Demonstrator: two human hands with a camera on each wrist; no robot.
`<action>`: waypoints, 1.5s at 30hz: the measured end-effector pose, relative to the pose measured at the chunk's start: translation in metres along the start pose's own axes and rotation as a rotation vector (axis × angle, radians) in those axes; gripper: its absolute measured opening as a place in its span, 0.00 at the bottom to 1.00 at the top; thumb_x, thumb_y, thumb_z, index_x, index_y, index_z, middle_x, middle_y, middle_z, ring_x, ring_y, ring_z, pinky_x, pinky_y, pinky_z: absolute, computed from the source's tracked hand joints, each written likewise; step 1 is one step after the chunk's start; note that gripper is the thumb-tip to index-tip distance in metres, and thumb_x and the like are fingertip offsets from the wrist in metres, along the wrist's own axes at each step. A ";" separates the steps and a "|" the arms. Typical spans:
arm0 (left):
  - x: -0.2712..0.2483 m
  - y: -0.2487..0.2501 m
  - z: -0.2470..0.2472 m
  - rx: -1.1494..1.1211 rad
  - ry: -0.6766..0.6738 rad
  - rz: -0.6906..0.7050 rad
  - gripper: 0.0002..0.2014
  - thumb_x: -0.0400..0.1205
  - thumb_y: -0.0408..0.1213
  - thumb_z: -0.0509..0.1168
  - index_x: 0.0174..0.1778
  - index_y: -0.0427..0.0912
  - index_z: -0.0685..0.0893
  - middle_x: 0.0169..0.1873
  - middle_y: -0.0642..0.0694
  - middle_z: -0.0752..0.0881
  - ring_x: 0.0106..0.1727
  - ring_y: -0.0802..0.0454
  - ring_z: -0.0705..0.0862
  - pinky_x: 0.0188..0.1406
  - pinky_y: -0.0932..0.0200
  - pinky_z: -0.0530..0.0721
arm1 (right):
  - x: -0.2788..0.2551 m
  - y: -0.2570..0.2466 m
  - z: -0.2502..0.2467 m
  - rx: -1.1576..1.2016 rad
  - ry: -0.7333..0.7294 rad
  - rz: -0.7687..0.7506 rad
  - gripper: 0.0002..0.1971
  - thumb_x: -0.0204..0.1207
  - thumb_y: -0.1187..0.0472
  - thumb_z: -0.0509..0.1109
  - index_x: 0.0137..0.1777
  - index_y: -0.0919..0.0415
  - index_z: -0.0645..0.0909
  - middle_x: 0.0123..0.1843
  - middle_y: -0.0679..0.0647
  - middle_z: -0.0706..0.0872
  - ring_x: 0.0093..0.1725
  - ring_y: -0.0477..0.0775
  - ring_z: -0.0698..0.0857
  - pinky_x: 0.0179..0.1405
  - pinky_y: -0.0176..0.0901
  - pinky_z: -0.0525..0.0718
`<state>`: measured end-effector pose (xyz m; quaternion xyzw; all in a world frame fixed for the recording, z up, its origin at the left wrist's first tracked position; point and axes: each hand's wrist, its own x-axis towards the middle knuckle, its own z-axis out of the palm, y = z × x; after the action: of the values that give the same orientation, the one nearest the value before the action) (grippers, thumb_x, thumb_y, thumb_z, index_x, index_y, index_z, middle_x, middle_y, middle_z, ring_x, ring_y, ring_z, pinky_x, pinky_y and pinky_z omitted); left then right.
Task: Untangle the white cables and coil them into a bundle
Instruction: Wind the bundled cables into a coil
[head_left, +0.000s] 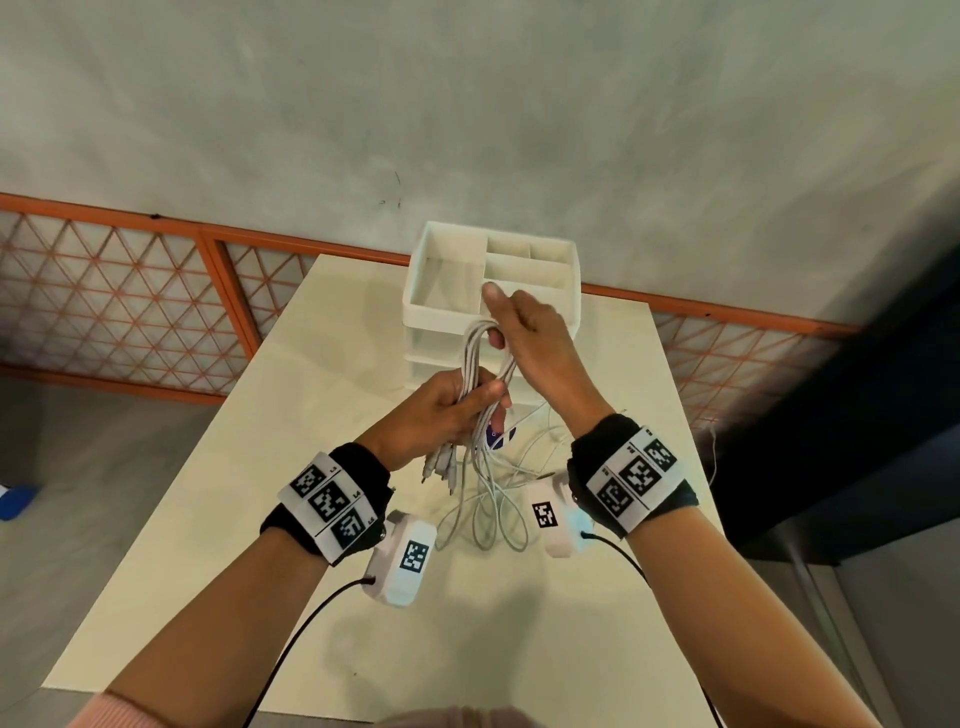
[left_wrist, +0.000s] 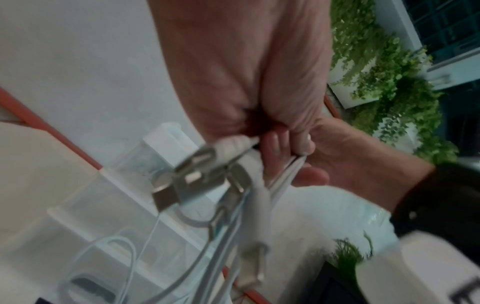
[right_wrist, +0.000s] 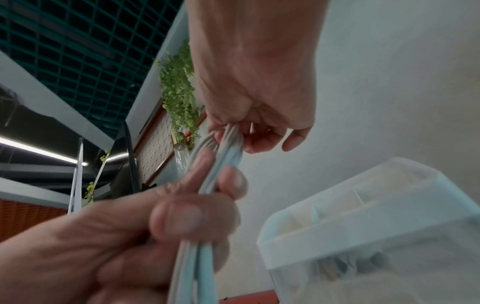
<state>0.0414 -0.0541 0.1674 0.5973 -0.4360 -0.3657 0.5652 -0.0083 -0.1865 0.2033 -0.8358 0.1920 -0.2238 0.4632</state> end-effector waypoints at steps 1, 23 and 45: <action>0.000 0.001 0.001 -0.019 0.020 0.020 0.14 0.89 0.36 0.51 0.42 0.34 0.77 0.29 0.51 0.81 0.19 0.65 0.74 0.22 0.75 0.70 | -0.004 0.006 0.004 0.060 -0.061 0.041 0.30 0.84 0.40 0.47 0.38 0.63 0.78 0.32 0.51 0.82 0.28 0.38 0.80 0.36 0.31 0.77; 0.040 -0.002 -0.032 -0.358 0.766 0.112 0.15 0.90 0.41 0.48 0.39 0.43 0.72 0.25 0.50 0.71 0.26 0.57 0.72 0.25 0.69 0.75 | -0.037 0.032 -0.004 0.016 -0.896 0.167 0.17 0.88 0.50 0.48 0.56 0.60 0.74 0.29 0.51 0.68 0.32 0.52 0.81 0.50 0.42 0.80; 0.040 0.014 -0.034 -0.198 0.267 -0.093 0.17 0.87 0.43 0.54 0.32 0.45 0.72 0.21 0.53 0.64 0.22 0.57 0.60 0.22 0.65 0.61 | -0.013 -0.013 -0.033 -0.704 -0.784 -0.066 0.18 0.86 0.62 0.54 0.73 0.56 0.75 0.52 0.53 0.79 0.51 0.48 0.75 0.52 0.35 0.73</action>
<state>0.0861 -0.0794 0.1868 0.6014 -0.2906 -0.3501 0.6567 -0.0358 -0.1963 0.2274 -0.9673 0.0414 0.1692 0.1843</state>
